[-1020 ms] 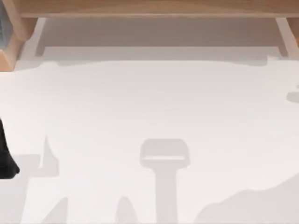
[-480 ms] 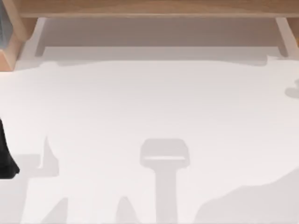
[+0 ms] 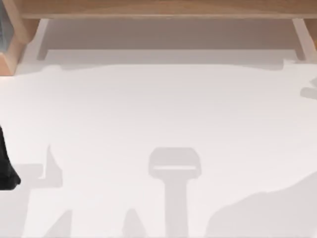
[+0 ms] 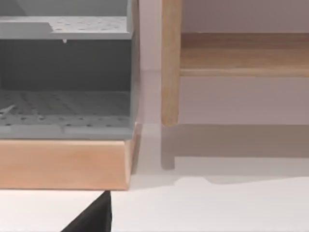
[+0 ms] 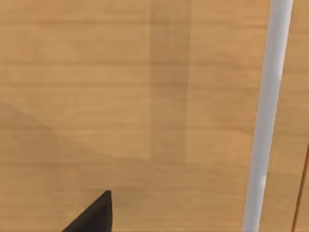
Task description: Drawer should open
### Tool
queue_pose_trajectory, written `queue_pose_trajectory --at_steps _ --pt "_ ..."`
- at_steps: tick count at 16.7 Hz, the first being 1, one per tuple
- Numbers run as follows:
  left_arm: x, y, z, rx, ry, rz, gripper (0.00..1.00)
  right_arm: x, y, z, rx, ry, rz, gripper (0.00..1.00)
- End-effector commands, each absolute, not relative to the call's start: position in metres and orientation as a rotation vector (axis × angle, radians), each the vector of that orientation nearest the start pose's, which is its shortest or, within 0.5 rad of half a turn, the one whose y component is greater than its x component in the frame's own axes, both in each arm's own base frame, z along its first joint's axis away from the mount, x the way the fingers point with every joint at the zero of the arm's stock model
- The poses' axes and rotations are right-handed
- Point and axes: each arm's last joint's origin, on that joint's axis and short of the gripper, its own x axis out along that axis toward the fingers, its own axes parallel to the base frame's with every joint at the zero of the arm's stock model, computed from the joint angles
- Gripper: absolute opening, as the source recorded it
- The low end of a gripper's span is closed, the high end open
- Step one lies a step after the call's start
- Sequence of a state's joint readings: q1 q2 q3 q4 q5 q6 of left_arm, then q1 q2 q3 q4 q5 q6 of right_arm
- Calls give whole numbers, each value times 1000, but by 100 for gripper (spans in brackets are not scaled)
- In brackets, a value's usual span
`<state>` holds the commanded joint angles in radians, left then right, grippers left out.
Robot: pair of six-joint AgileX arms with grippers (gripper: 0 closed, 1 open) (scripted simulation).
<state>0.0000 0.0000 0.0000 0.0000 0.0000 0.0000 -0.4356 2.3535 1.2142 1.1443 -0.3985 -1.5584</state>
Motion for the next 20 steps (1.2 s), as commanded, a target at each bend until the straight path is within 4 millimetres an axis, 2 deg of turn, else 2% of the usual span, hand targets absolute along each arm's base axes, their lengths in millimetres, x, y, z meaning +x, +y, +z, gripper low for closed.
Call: queue_pose_trajectory --at_steps 12,20 --pt "106 -1 160 0 0 0 100 428 -181 89 -1571 8 -8 2" --pt "106 -1 160 0 0 0 100 428 -181 89 -1571 8 -8 0"
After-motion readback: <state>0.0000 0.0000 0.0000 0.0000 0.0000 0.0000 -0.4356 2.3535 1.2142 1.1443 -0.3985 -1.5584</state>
